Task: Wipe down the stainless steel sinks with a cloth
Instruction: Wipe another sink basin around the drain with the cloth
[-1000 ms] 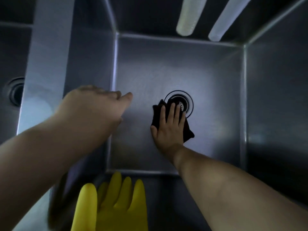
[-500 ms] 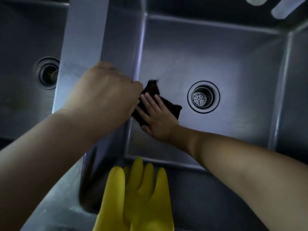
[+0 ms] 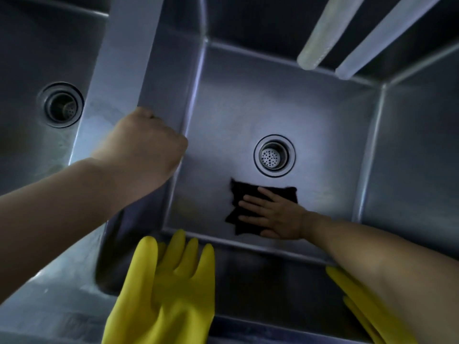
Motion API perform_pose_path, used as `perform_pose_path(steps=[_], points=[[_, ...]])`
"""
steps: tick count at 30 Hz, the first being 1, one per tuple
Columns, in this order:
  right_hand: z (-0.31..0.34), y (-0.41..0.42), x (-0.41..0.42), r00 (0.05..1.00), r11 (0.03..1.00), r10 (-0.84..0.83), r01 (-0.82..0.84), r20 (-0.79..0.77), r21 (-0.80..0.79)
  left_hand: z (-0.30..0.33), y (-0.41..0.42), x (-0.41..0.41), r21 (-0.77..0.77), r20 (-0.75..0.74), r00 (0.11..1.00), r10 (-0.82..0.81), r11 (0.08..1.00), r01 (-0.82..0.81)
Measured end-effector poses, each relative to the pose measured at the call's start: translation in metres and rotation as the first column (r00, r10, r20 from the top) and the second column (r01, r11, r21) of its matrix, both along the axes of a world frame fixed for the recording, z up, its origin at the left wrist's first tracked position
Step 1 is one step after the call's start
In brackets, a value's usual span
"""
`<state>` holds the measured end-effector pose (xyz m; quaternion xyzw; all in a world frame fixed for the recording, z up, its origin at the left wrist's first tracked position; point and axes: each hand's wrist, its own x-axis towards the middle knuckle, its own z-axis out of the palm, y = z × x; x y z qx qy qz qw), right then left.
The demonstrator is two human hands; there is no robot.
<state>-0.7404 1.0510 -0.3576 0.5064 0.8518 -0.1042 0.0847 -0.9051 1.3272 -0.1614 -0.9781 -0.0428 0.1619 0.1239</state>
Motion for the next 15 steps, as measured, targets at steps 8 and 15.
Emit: perform_pose_path(steps=[8,15], points=[[0.0,-0.012,0.07,0.534,0.532,-0.844,0.846,0.058,-0.036,-0.001,0.001,0.002,0.006,-0.001,1.0,-0.023,1.0,0.023],[0.005,0.041,-0.013,-0.581,-0.579,-0.813,0.798,0.042,-0.166,0.01,0.0,0.008,-0.084,-0.078,0.997,0.027,0.996,-0.034]])
